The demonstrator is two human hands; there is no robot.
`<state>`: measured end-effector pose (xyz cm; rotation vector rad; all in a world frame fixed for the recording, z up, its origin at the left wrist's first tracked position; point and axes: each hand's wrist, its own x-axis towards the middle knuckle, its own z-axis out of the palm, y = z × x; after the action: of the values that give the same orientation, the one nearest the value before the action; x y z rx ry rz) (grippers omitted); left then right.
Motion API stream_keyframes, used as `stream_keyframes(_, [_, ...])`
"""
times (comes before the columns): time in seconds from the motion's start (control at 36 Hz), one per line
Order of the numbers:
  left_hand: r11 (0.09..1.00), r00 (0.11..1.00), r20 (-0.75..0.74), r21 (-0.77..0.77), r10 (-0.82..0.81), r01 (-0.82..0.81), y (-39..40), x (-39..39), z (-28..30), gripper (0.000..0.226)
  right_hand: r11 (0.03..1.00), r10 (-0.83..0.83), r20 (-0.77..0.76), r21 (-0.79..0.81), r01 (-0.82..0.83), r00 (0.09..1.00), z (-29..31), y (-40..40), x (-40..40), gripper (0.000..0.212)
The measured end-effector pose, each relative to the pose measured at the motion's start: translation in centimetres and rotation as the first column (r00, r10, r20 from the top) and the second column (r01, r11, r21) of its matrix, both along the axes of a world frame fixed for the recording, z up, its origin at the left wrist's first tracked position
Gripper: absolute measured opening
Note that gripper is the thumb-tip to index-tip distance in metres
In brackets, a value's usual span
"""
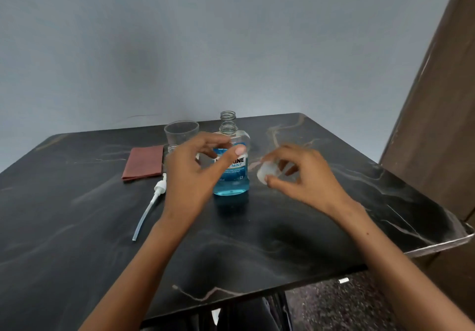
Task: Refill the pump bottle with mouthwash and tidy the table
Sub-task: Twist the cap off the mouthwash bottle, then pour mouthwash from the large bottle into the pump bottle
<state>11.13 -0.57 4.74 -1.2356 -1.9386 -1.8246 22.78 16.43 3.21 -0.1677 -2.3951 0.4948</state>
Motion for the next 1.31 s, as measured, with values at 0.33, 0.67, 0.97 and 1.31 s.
stream_keyframes(0.33, [0.973,0.973,-0.041,0.048,0.228,-0.226,-3.5,-6.3,-0.6,0.026,0.987,-0.109,0.297,0.145,0.068,0.949,-2.2,0.8,-0.6,0.055])
stream_keyframes(0.67, [0.990,0.988,0.134,-0.130,0.075,-0.058,-4.3,-9.7,-2.9,0.055,0.945,0.015,-0.113,-0.323,-0.051,0.994,-1.6,-1.1,-5.2,0.062])
stream_keyframes(0.97, [0.995,0.992,0.129,-0.096,0.001,0.012,-4.5,-9.5,-3.1,0.044,0.843,0.170,-0.146,-0.491,-0.220,0.975,-2.2,-2.0,-7.0,0.055])
stream_keyframes(1.31, [0.996,0.985,0.168,-0.089,0.040,-0.025,-4.3,-9.6,-3.4,0.037,0.790,0.275,-0.189,-0.514,-0.334,0.943,-1.7,-2.0,-8.2,0.049])
